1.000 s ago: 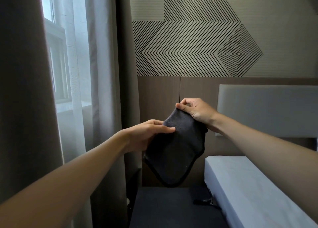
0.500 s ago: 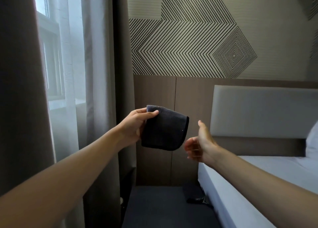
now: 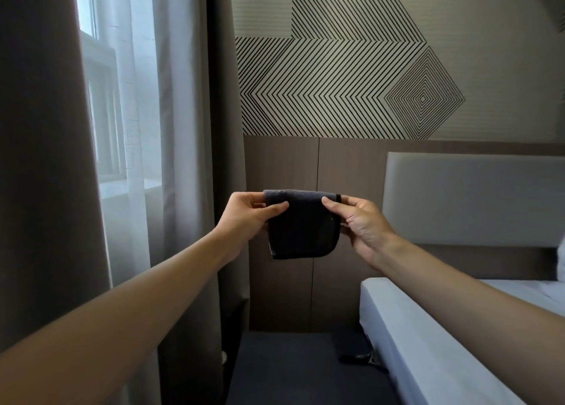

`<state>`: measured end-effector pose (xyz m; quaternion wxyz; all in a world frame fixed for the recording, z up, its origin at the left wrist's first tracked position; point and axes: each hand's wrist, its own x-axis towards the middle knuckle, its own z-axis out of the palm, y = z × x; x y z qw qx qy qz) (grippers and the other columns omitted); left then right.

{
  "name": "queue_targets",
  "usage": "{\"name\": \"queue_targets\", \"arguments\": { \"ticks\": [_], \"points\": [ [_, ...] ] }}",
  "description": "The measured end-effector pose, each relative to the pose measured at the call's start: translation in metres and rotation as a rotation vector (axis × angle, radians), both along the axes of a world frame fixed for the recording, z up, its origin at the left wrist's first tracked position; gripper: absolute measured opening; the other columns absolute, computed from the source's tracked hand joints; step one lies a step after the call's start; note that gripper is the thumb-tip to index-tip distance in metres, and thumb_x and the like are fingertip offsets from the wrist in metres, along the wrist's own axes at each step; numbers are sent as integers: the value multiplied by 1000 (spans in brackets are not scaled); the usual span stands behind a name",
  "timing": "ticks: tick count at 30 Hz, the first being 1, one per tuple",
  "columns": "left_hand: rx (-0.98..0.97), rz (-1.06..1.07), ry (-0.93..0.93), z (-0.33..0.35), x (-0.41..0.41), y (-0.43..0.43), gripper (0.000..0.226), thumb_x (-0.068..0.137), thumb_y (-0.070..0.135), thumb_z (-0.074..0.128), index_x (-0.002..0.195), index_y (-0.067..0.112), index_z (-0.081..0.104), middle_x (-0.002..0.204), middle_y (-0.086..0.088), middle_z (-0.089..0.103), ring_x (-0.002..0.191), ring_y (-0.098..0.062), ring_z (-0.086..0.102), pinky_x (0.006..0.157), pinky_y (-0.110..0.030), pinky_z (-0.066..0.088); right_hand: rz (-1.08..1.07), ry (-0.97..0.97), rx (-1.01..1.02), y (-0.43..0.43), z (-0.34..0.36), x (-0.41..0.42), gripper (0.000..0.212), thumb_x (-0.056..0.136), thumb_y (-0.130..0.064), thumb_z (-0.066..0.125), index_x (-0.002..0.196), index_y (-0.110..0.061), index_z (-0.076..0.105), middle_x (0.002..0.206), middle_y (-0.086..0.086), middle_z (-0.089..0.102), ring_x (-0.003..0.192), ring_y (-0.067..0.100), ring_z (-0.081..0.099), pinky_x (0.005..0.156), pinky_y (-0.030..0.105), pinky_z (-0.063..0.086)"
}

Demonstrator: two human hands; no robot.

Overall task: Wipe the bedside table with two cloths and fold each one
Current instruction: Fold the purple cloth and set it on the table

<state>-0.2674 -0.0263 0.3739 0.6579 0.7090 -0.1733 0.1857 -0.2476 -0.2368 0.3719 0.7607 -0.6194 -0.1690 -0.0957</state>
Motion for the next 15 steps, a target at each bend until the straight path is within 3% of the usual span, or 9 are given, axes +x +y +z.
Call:
{"name": "queue_targets", "arguments": {
  "ticks": [2,4,7,10,12,15],
  "points": [
    [-11,58,-46,1,-1,0,21,81,15,78,101,7,76,88,1,77,90,-16,73,68,-22,57,-82,-107,-33,-1,4,-2,16,87,-7,72,101,-1,71,83,4,71,72,2,67,62,11,48],
    [-39,122,-63,2,2,2,21,75,21,83,91,9,78,92,2,71,91,-13,69,69,-18,54,-101,-162,-18,-3,7,-3,17,84,-5,74,99,1,71,80,2,70,70,-1,65,63,8,46],
    [-44,79,-68,2,4,4,28,69,29,85,90,10,80,105,-5,70,103,-20,67,89,-33,56,-42,-181,-22,-9,9,-2,9,79,-5,77,82,-8,68,81,6,67,83,14,62,79,20,48],
    [6,30,-72,2,2,5,24,72,23,86,89,7,80,92,-11,76,95,-26,72,90,-40,57,-31,-217,-98,-13,6,2,32,80,-3,77,68,-15,50,72,8,50,79,22,48,80,32,43],
    [31,42,-72,1,3,6,22,69,21,88,83,6,79,86,-14,76,89,-27,73,85,-39,59,-43,-248,-147,-16,5,5,33,79,-1,78,72,-15,49,68,1,48,73,16,49,75,27,45],
    [91,68,-93,-4,6,9,26,66,14,90,61,7,66,79,-15,73,83,-25,73,78,-38,60,14,-216,-258,-23,3,11,32,79,0,77,100,-11,57,88,10,62,86,18,62,80,29,54]
  ]
}}
